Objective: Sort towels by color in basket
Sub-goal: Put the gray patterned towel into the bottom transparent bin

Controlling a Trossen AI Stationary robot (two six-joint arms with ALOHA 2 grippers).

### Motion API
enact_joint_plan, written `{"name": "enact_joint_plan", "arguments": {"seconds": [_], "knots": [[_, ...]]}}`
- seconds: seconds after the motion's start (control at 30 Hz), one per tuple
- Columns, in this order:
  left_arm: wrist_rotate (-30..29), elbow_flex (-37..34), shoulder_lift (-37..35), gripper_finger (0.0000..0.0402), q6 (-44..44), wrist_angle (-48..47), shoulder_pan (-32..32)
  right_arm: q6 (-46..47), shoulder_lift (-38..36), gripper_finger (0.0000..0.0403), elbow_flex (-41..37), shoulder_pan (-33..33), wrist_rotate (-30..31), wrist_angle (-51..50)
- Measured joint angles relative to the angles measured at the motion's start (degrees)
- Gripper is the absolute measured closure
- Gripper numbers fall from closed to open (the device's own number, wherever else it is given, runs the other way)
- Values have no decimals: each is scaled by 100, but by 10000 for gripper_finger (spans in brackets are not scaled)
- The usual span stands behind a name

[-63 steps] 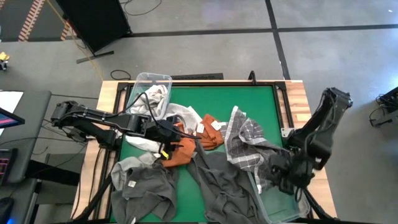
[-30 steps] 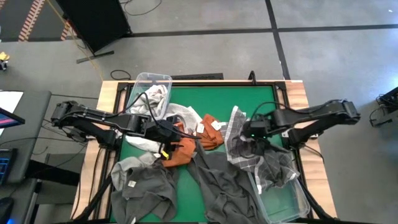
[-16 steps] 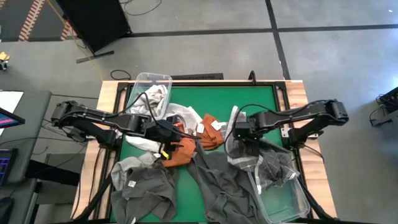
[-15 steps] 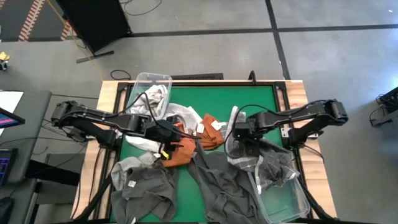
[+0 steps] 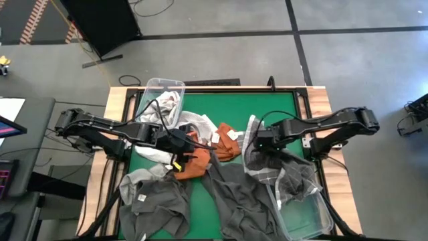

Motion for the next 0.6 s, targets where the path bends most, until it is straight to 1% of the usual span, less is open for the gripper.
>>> {"name": "enact_joint_plan", "arguments": {"seconds": [0.2, 0.37, 0.5, 0.6], "knots": [[0, 0, -1, 234, 0, 1, 0, 141, -445, 386, 322, 279, 54, 16], [0, 0, -2, 234, 0, -1, 0, 258, -844, 386, 760, 605, 110, -18], [0, 0, -1, 234, 0, 0, 0, 556, -1157, 386, 1168, 1014, 110, -224], [0, 0, -1, 234, 0, -1, -2, 958, -1382, 386, 1505, 1483, 115, -488]]}}
